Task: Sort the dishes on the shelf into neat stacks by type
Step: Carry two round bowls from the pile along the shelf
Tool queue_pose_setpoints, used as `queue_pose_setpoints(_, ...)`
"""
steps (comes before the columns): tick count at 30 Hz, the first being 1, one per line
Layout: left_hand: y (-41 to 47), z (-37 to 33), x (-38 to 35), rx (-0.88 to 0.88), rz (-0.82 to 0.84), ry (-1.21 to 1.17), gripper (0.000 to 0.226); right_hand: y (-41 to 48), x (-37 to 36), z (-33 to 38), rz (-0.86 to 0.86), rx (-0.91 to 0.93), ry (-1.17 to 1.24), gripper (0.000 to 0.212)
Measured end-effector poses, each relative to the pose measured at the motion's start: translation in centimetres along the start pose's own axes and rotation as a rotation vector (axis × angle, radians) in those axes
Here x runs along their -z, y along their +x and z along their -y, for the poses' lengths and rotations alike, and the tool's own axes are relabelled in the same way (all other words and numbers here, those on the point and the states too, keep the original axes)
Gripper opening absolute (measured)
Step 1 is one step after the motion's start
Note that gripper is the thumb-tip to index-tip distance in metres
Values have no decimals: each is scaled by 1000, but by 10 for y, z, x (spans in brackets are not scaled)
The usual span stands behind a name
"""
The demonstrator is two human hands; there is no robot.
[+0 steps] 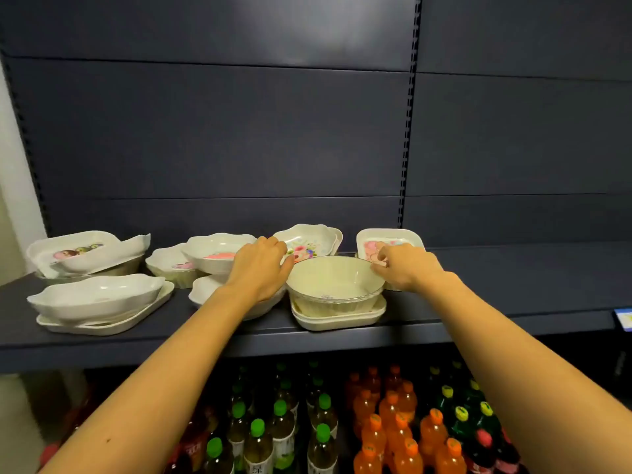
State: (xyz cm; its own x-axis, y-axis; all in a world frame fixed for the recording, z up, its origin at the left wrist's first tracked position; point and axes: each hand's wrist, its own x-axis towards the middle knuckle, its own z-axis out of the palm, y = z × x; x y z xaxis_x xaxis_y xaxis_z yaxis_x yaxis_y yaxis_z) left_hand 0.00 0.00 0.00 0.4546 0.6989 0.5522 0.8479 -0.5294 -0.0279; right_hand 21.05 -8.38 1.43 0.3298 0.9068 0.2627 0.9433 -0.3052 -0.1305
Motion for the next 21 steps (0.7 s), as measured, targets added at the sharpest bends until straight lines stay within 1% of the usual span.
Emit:
queue_pose_setpoints(2, 3, -2, -1, 49, -11, -21, 40, 6, -4, -4, 41, -23, 27, 44)
queue_pose_setpoints(5, 3, -3, -4, 82, -34, -26, 36, 22, -12, -6, 54, -25, 74, 32)
queue_pose_setpoints(8, 0, -6, -4, 124, -58, -24, 33, 33, -12, -6, 25, -21, 34, 29)
queue_pose_setpoints(11, -3, -8, -4, 187, -71, -71, 28, 39, -13, -5, 6, -15, 30, 26)
queue_pose_setpoints(13, -5, -10, -2, 226, -66, -73, 26, 42, -12, -5, -24, -14, 52, 18)
queue_pose_setpoints(14, -5, -10, -1, 247, -52, -69, 27, 44, -11, -6, -33, -21, 76, 13)
queue_pose_setpoints(16, -6, -9, 1, 292, -4, -60, 31, 49, -5, -8, -19, -31, 149, 24)
queue_pose_setpoints(17, -6, -8, 2, 308, 25, -62, 36, 52, -2, -9, -14, -27, 177, 23)
queue_pose_setpoints(19, -7, -7, 5, 326, 92, -77, 45, 55, 9, -12, -40, -27, 211, 10)
queue_pose_setpoints(21, -7, -7, 9, 340, 190, -117, 49, 55, 22, -17, -81, -54, 219, 7)
